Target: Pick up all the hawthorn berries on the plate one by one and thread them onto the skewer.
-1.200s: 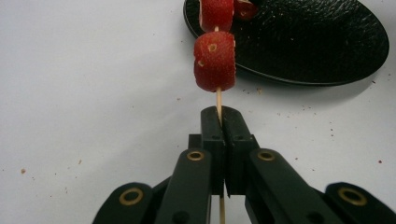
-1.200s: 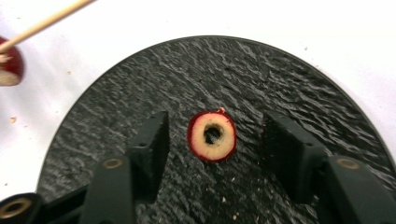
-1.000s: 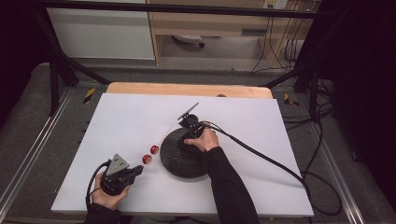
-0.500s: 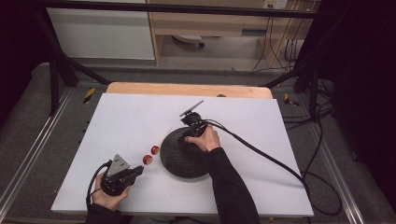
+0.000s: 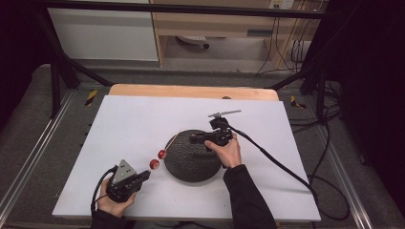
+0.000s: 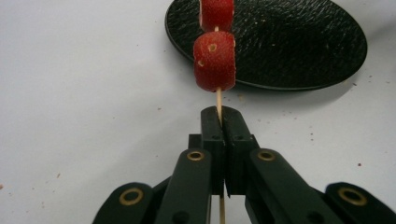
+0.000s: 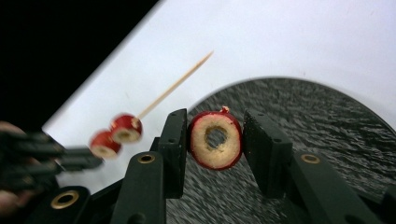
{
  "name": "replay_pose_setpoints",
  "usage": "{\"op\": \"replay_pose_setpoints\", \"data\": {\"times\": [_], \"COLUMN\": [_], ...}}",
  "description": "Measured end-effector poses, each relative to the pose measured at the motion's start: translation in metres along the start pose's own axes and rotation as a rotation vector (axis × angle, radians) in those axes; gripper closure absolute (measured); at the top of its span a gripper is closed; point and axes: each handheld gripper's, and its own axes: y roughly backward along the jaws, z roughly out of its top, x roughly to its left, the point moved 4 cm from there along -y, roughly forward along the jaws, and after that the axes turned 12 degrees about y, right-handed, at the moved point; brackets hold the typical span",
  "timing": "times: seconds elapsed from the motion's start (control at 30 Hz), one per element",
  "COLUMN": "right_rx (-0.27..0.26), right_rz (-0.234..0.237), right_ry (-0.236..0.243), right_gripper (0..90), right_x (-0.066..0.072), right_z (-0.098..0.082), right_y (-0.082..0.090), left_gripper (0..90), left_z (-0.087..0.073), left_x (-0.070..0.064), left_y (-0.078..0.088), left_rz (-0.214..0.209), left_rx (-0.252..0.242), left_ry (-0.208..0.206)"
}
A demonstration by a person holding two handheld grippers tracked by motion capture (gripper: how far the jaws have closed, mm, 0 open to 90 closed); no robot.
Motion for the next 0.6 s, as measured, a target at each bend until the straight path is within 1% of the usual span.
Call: {"op": "replay_pose_setpoints", "data": {"times": [0.07,0.23,0.33,0.47,0.57,0.6], "right_rx": [-0.065,-0.207,-0.298,-0.417,-0.498,-0.516], "right_rz": [0.007,0.024,0.033,0.011,-0.01,-0.014], "right_ry": [-0.037,-0.108,-0.138,-0.167,-0.186,-0.187], "right_gripper": [61.5,61.6,61.6,61.7,61.7,61.7], "right_x": [-0.001,-0.003,-0.004,-0.005,-0.005,-0.005], "right_z": [-0.005,-0.014,-0.017,-0.02,-0.02,-0.02], "right_y": [0.006,0.019,0.025,0.031,0.031,0.03], "left_gripper": [88.7,88.7,88.7,88.7,88.7,88.7], "left_z": [0.0,-0.001,-0.001,-0.002,-0.002,-0.002], "left_x": [-0.003,-0.01,-0.015,-0.022,-0.027,-0.029], "left_y": [0.0,-0.002,-0.002,-0.002,-0.003,-0.003], "left_rz": [-0.007,-0.022,-0.034,-0.049,-0.061,-0.066], "left_rx": [-0.005,-0.014,-0.021,-0.045,-0.062,-0.066], "left_ry": [-0.001,-0.003,0.004,0.019,0.032,0.037]}}
